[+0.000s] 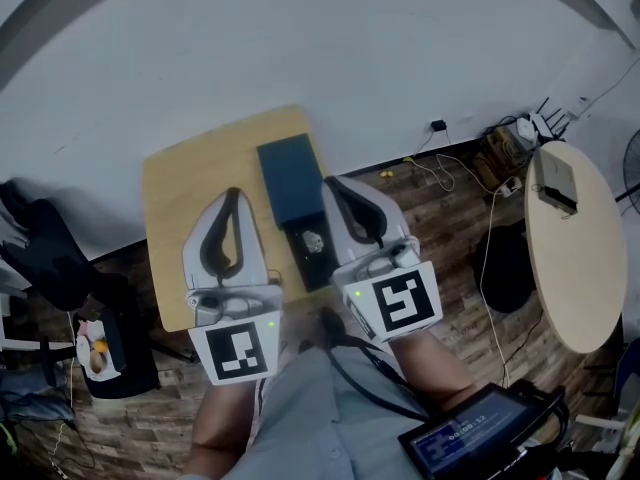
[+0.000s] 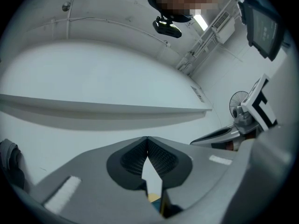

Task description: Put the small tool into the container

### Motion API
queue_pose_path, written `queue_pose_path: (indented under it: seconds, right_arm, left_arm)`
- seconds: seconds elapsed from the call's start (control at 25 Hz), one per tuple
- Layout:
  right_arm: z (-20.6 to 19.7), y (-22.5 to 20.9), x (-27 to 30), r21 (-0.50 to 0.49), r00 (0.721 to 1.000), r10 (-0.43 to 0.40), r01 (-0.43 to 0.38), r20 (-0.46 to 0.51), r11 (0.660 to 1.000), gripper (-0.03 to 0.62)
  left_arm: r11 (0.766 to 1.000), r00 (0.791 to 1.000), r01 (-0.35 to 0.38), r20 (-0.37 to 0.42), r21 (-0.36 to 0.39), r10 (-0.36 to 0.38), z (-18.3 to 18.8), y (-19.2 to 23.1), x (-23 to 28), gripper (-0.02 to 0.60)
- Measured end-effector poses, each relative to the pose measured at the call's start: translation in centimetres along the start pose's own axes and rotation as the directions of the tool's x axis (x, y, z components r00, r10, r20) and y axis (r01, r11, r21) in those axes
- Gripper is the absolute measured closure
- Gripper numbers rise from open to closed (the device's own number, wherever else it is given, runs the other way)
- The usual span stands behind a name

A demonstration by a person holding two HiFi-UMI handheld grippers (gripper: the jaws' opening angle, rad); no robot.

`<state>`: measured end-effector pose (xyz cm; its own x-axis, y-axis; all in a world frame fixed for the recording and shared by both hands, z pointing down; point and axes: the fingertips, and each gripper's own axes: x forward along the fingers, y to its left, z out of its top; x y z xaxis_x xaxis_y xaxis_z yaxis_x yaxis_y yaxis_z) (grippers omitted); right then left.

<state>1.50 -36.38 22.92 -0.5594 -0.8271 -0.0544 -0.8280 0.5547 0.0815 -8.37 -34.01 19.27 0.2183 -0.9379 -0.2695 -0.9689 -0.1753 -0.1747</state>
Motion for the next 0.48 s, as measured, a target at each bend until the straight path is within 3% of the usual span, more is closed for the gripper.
queue_pose_path:
  seconds: [0.48]
  right_arm:
    - [0.33, -0.49, 0.32, -0.008, 0.999, -0.017, 0.017, 0.042, 1.0, 0.594]
  left_arm:
    - [1.0, 1.0, 0.011, -0.006, 0.004, -0.011, -0.71, -0.39, 0.68, 0.571]
